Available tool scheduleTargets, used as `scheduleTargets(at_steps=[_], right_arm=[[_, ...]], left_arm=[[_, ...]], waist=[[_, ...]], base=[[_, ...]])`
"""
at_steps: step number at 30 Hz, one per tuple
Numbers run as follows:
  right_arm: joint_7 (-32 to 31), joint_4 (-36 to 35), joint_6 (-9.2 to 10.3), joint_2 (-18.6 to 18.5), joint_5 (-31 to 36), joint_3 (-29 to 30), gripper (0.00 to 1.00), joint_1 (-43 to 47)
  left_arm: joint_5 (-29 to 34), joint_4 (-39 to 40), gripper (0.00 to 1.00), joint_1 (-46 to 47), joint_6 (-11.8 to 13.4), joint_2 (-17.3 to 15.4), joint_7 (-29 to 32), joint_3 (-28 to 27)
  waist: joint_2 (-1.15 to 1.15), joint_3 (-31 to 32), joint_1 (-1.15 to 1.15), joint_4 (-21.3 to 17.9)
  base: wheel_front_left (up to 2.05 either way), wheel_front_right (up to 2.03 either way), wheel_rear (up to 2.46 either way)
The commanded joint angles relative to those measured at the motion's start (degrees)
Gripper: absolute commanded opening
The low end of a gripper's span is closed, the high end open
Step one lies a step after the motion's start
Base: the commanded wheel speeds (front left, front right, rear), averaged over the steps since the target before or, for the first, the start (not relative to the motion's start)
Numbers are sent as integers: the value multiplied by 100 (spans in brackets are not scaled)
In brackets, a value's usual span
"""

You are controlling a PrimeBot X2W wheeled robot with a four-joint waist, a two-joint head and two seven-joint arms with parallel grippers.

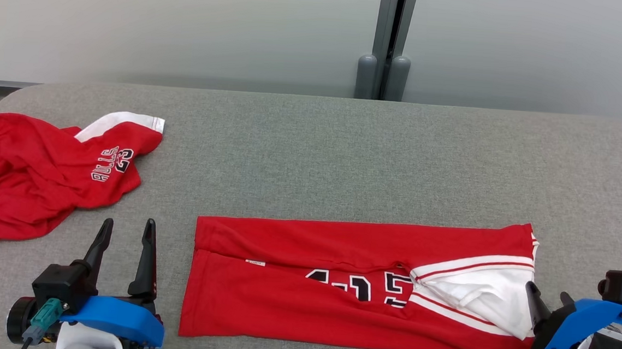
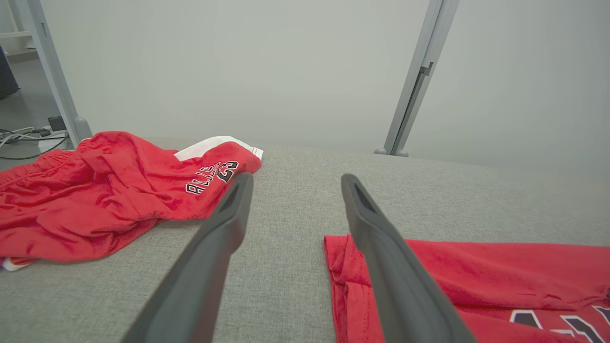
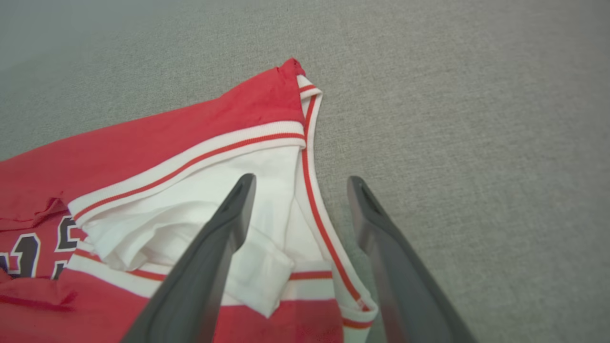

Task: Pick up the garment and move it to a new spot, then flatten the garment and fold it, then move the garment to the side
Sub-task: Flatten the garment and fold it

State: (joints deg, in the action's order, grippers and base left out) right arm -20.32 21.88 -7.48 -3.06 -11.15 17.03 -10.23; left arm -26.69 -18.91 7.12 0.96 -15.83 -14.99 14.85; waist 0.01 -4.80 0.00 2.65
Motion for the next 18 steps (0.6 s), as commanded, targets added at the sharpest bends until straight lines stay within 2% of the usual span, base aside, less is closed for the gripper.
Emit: scheduleTargets(at_steps=[1, 18], right_arm=[[76, 161, -3, 4, 73, 12, 100, -156], [31, 1927, -3, 26, 678, 53, 100, -1018]], left_arm=[[64, -11, 100, 14, -4, -35, -26, 6], [87, -12, 100, 87, 57, -52, -24, 64]], waist=[[-1, -11, 0, 7], [-1, -161, 0, 73]], base=[[0, 0, 0], [0, 0, 0]])
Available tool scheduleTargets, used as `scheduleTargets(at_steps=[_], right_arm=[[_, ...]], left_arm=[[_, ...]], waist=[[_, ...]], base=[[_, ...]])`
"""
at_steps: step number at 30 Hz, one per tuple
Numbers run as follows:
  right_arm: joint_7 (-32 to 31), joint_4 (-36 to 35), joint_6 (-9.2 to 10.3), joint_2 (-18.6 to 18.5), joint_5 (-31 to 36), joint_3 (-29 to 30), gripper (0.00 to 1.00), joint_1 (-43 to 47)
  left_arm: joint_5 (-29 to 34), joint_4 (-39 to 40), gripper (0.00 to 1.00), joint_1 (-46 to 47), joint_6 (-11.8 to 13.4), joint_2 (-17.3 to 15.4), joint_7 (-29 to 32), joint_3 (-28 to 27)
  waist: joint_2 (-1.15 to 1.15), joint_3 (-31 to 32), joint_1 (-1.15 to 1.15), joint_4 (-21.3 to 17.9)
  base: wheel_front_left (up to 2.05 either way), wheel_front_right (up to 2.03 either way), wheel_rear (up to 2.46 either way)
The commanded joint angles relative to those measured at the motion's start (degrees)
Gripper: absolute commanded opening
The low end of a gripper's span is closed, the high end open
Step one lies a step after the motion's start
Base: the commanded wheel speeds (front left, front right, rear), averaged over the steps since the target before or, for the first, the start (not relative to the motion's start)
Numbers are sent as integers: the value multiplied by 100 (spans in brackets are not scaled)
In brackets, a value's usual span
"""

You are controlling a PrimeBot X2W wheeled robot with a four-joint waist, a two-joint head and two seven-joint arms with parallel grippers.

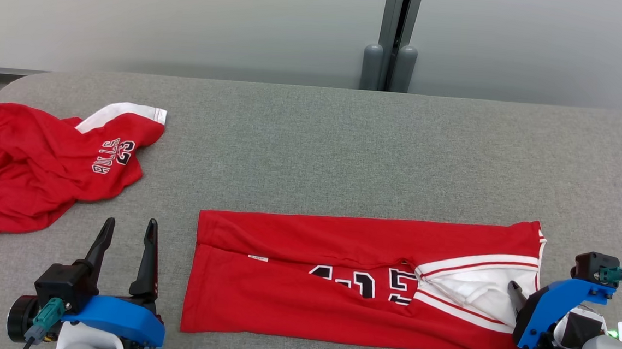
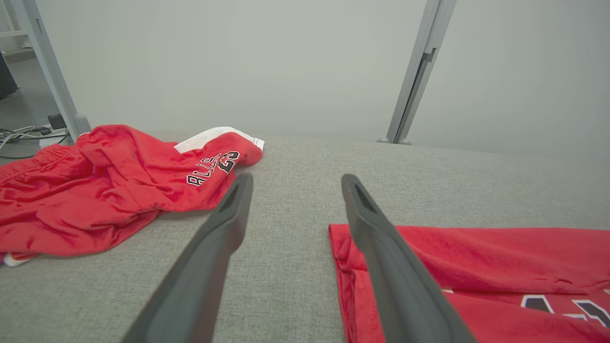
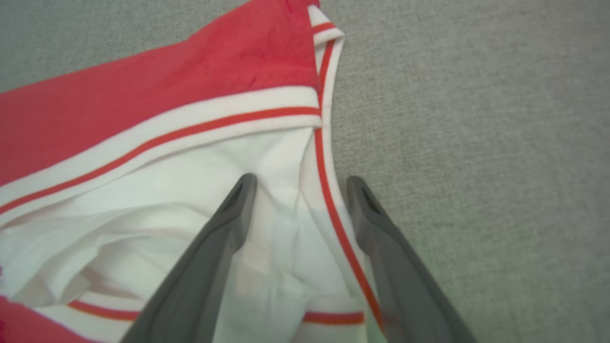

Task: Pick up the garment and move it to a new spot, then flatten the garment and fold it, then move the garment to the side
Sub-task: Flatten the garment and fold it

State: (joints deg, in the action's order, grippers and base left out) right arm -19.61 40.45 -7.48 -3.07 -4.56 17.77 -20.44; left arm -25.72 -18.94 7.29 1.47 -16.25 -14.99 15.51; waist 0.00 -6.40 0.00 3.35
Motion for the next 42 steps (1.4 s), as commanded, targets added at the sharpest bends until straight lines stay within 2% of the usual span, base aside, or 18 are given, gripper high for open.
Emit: scheduleTargets(at_steps=[1, 2, 3, 4, 9, 15, 20, 25, 28, 32, 36, 39, 42], right_arm=[[-50, 139, -3, 29, 25, -42, 100, -30], [-44, 192, -3, 35, -2, -76, 94, -58], [-36, 245, -5, 46, -34, -131, 23, -93], [-20, 287, -10, 57, -81, -219, 0, -123], [100, 222, -8, -38, -291, -522, 0, -126], [300, -301, -1, -448, -415, -298, 0, 27], [152, -931, -1, -711, -258, 101, 0, 260], [-115, -1694, -2, -742, 30, 420, 0, 564], [-232, -2163, -2, -570, -25, 382, 0, 714], [-442, -2825, -3, -292, -254, -76, 0, 943], [-663, -3328, -3, -90, -521, -945, 0, 1080], [-732, -3407, -3, -26, -779, -1501, 0, 1062], [-688, -3150, -3, 14, -1029, -2053, 0, 862]], left_arm=[[-25, -9, 100, 67, 14, -11, -24, -11], [-34, -4, 100, 62, 23, -14, -24, -19], [-36, 1, 100, 59, 30, -16, -24, -24], [-33, 9, 100, 56, 34, -20, -24, -27], [-68, 59, 100, 20, 54, -17, -24, -23], [-88, 94, 100, -78, 95, -26, -25, -49], [-68, 126, 100, -98, 77, -32, -26, -41], [-54, 149, 100, -122, 92, -8, -26, -37], [-51, 136, 100, -128, 82, 2, -26, -33], [-47, 201, 100, -165, 77, -18, -27, -33], [-45, 273, 100, -168, 94, -56, -24, -17], [-38, 291, 100, -124, 73, -57, 14, 35], [-14, 302, 100, -58, 47, -47, 30, 97]], waist=[[0, -13, 0, 2], [0, -25, 0, 0], [0, -36, 0, -3], [0, -44, 0, -7], [0, -37, 0, -32], [0, 11, 0, -121], [0, 55, 0, -190], [0, 126, 0, -245], [0, 174, 0, -253], [0, 227, 0, -240], [0, 243, 0, -186], [0, 248, 0, -101], [0, 224, 0, 0]], base=[[0, 0, 0], [0, 0, 0], [0, 0, 0], [0, 0, 0], [0, 0, 0], [0, 0, 0], [0, 0, 0], [0, 0, 0], [0, 0, 0], [0, 0, 0], [0, 0, 0], [0, 0, 0], [0, 0, 0]])
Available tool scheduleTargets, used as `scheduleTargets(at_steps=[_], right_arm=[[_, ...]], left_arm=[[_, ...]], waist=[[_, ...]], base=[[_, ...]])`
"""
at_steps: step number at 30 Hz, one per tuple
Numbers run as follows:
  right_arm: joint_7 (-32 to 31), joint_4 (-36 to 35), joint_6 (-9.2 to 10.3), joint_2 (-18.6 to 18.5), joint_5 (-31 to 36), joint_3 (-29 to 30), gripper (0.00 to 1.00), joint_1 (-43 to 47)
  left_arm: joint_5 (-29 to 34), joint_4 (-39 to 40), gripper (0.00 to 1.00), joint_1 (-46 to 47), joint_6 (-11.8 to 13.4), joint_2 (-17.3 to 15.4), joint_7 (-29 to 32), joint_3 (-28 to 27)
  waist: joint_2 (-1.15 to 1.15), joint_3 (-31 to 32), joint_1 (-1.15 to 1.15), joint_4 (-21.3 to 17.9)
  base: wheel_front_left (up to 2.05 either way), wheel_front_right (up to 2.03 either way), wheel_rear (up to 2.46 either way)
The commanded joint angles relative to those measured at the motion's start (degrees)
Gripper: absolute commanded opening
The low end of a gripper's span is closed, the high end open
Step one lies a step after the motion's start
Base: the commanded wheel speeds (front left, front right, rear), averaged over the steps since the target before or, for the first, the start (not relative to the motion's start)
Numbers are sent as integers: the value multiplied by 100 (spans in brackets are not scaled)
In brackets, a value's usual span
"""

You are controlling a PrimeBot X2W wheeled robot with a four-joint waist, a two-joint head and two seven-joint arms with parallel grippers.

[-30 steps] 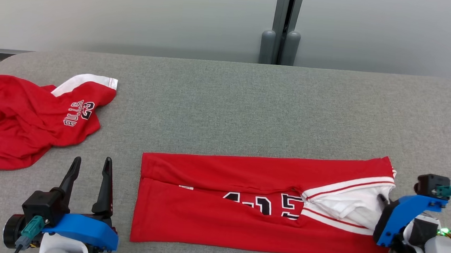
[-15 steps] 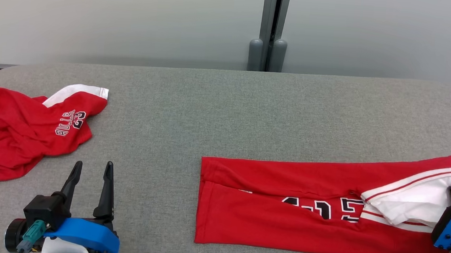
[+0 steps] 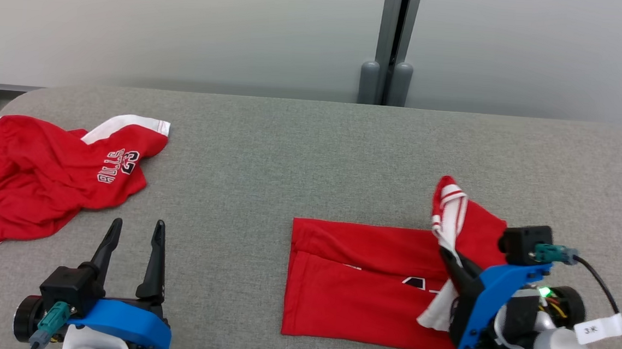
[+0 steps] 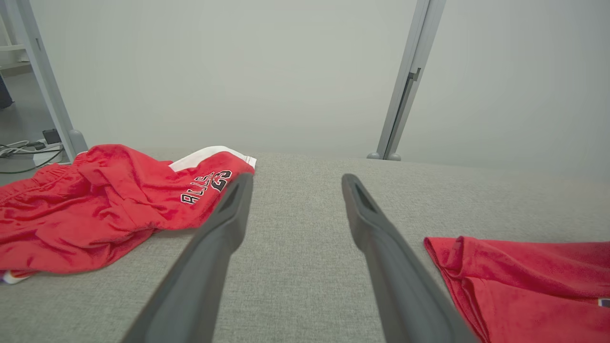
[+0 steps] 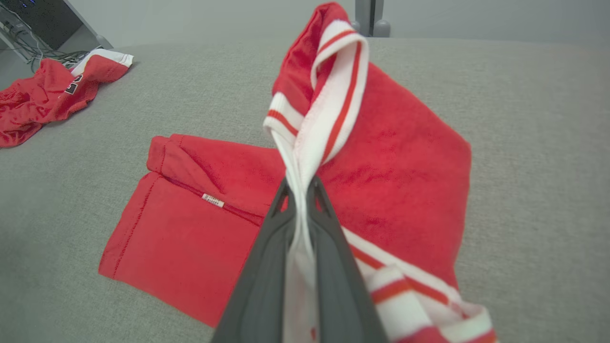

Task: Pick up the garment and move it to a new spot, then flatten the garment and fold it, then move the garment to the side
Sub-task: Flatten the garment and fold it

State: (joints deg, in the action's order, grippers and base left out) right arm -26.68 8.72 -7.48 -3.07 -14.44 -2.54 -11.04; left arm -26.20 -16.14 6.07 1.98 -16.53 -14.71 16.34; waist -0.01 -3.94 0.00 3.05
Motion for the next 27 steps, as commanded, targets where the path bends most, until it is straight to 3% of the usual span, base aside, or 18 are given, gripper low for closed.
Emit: scheduleTargets(at_steps=[1, 9, 21, 22, 23, 24, 27], right_arm=[[89, 150, -3, 18, -206, -213, 0, -152], [481, 1528, -3, 7, -1033, -1596, 0, -998], [980, 3281, -3, 9, -1524, -2295, 0, -1983], [1011, 3376, -3, 11, -1577, -2369, 9, -2040], [1072, 3451, -3, 10, -1626, -2422, 49, -2095], [1158, 3500, -3, 9, -1689, -2467, 100, -2132], [1387, 3341, -3, 17, -2072, -2738, 100, -2224]], left_arm=[[42, 27, 100, 83, -20, -17, 12, 34], [107, -28, 100, 258, -83, 12, 77, 211], [152, -165, 100, 378, -177, 69, 71, 402], [149, -176, 100, 384, -178, 75, 68, 405], [144, -187, 100, 387, -176, 78, 64, 409], [137, -196, 100, 387, -175, 80, 60, 410], [103, -215, 100, 360, -155, 70, 50, 396]], waist=[[1, -33, 0, 68], [1, -98, 0, 423], [1, -112, 0, 796], [1, -110, 0, 810], [1, -107, 0, 818], [1, -104, 0, 821], [1, -96, 0, 794]], base=[[0, 0, 0], [0, 0, 0], [0, 0, 0], [0, 0, 0], [0, 0, 0], [0, 0, 0], [0, 0, 0]])
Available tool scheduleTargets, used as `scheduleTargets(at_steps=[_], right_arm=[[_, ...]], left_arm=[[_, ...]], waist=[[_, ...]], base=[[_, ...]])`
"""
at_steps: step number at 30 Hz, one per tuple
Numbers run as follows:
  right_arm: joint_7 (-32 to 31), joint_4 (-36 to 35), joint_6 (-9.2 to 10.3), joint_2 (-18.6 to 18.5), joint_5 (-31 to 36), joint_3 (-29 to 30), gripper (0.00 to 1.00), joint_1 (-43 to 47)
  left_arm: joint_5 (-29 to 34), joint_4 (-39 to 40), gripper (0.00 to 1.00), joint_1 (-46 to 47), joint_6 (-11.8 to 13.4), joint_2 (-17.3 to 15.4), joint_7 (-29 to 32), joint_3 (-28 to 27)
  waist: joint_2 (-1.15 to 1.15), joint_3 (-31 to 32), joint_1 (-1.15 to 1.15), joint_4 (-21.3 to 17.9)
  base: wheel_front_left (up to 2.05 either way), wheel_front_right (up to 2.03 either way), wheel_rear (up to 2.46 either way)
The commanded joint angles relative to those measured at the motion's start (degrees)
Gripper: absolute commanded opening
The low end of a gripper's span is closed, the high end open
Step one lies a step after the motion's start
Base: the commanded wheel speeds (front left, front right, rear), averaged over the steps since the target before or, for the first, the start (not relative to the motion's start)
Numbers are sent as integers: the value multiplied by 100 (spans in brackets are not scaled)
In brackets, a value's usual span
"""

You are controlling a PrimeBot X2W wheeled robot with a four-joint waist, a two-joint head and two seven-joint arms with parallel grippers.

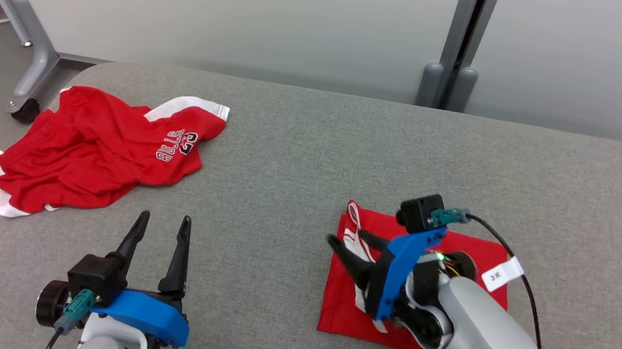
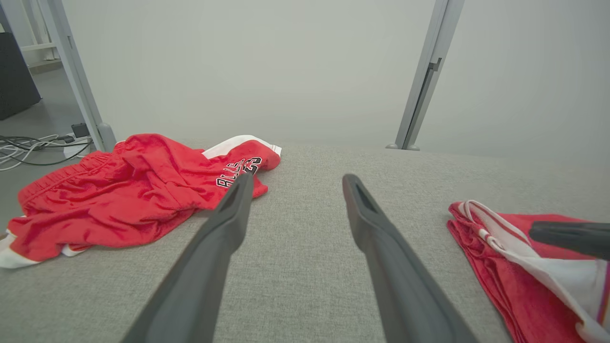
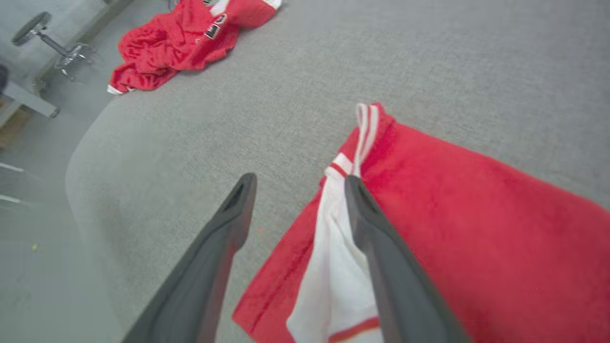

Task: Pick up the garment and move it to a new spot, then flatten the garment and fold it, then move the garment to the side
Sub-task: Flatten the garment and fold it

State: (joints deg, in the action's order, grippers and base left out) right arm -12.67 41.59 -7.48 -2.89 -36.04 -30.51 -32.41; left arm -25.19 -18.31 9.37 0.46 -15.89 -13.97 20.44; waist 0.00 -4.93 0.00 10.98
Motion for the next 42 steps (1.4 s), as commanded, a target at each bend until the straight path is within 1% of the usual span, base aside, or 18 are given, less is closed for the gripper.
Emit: scheduleTargets(at_steps=[1, 2, 3, 4, 5, 6, 7, 9, 11, 17, 22, 25, 27, 33, 42], right_arm=[[51, -111, -3, -2, -153, -52, 100, -114], [187, -480, -3, -8, -591, -241, 100, -198], [274, -647, -3, -11, -741, -286, 100, -260], [351, -789, -3, -13, -804, -318, 100, -309], [542, -957, -3, -13, -709, -197, 100, -385], [618, -997, -3, -19, -624, -69, 100, -384], [618, -997, -3, -19, -624, -69, 100, -384], [742, -1094, -3, -59, -373, 255, 100, -310], [833, -1195, -2, -224, -48, 614, 100, -100], [1120, -1740, -3, -618, 915, 1744, 100, 875], [1544, -2205, -3, -580, 1628, 2627, 100, 1854], [1828, -2498, -3, -461, 1976, 2918, 100, 2298], [1912, -2619, -3, -376, 2122, 3055, 100, 2528], [1853, -2774, -3, -150, 2266, 3390, 100, 2966], [1810, -2911, -3, -29, 2428, 3676, 100, 3214]], left_arm=[[-13, -2, 100, 16, 8, 1, -22, -28], [-39, -9, 100, -13, 28, -19, -28, -49], [-48, -11, 100, -28, 37, -28, -32, -59], [-45, -12, 100, -44, 43, -41, -32, -74], [-70, -1, 100, -84, 61, -52, -42, -95], [-83, 7, 100, -105, 76, -59, -46, -100], [-83, 7, 100, -105, 76, -59, -46, -100], [-94, 27, 100, -143, 98, -69, -53, -123], [-104, 42, 100, -214, 116, -79, -58, -134], [-158, 65, 100, -375, 176, -106, -74, -202], [-180, 32, 100, -503, 245, -97, -100, -299], [-185, -12, 100, -570, 246, -90, -113, -359], [-177, -37, 100, -598, 241, -102, -118, -389], [-94, -115, 100, -610, 206, -70, -127, -410], [-5, -194, 100, -568, 128, -33, -128, -429]], waist=[[0, 5, 0, -19], [0, 22, 0, -70], [0, 35, 0, -98], [0, 56, 0, -132], [0, 108, 0, -196], [0, 132, 0, -225], [0, 132, 0, -225], [0, 190, 0, -287], [0, 243, 0, -346], [0, 373, 0, -533], [0, 453, 0, -715], [0, 488, 0, -817], [0, 518, 0, -883], [0, 576, 0, -950], [0, 624, 0, -952]], base=[[0, 0, 0], [0, 0, 0], [0, 0, 0], [0, 0, 0], [0, 0, 0], [0, 0, 0], [0, 0, 0], [0, 0, 0], [0, 0, 0], [0, 0, 0], [0, 0, 0], [0, 0, 0], [0, 0, 0], [0, 0, 0], [0, 0, 0]])
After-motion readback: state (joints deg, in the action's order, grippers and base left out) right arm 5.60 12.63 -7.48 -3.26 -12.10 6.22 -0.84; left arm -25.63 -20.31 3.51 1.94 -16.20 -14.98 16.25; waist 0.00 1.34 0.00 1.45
